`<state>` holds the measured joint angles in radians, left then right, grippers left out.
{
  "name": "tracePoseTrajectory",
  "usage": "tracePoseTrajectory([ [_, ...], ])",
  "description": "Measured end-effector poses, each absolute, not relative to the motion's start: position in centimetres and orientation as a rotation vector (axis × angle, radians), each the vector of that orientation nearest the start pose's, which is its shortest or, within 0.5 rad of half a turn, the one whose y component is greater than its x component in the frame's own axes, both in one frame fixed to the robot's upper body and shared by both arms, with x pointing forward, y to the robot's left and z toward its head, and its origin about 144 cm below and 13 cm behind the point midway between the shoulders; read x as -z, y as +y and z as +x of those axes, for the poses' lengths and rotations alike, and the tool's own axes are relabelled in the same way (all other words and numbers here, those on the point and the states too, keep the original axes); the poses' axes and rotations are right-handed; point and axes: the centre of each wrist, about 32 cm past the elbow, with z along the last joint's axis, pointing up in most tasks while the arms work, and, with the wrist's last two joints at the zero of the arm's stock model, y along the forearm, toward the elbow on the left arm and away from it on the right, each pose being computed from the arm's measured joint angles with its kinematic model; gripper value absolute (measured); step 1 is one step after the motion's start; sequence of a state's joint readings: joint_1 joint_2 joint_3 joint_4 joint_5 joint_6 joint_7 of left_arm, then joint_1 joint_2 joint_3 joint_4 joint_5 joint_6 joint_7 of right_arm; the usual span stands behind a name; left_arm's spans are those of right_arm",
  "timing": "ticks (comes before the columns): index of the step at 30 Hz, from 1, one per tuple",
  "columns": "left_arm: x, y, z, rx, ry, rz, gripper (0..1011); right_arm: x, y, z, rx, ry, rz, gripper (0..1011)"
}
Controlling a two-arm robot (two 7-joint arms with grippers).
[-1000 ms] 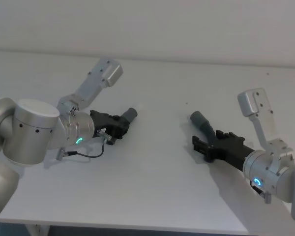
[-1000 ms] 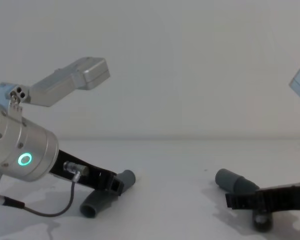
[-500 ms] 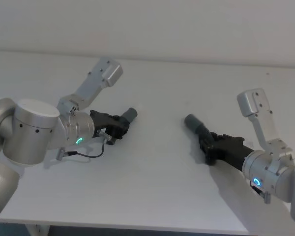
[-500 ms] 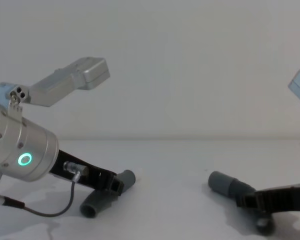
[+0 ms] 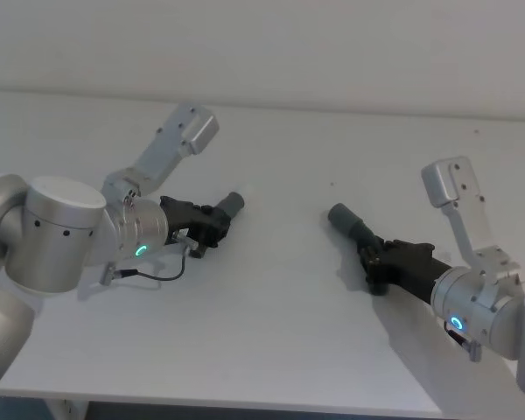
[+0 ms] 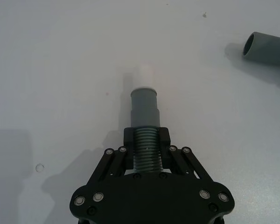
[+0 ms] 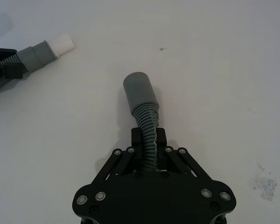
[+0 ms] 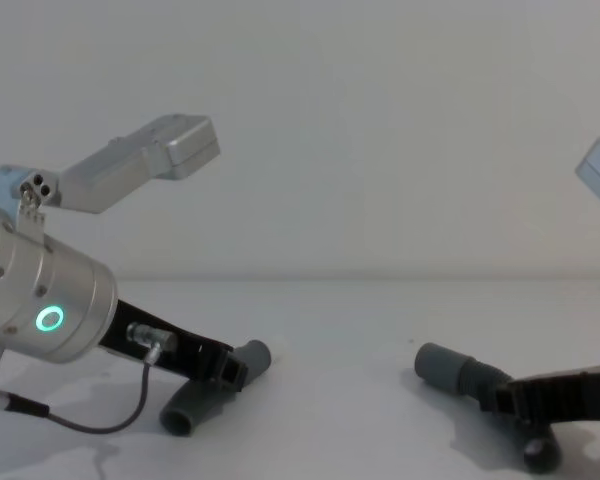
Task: Use both hands to pick up one end of the pipe from the table, align the ends, and insert them.
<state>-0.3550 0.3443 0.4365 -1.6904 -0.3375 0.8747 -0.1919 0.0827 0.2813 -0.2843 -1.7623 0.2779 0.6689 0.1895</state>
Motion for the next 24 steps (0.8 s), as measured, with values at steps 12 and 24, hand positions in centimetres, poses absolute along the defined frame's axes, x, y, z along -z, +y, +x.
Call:
tracePoseTrajectory([
  [12, -126.3, 19.0, 50.9, -0.958, 0.25, 0.534, 305, -121.3, -20.0, 46.0, 1.05, 0.284, -0.37, 161],
  [24, -127.5, 20.4, 51.0, -0.924, 0.129, 0.481, 305, -123.1, -19.8, 46.6, 1.0, 0.163, -0.322, 161],
])
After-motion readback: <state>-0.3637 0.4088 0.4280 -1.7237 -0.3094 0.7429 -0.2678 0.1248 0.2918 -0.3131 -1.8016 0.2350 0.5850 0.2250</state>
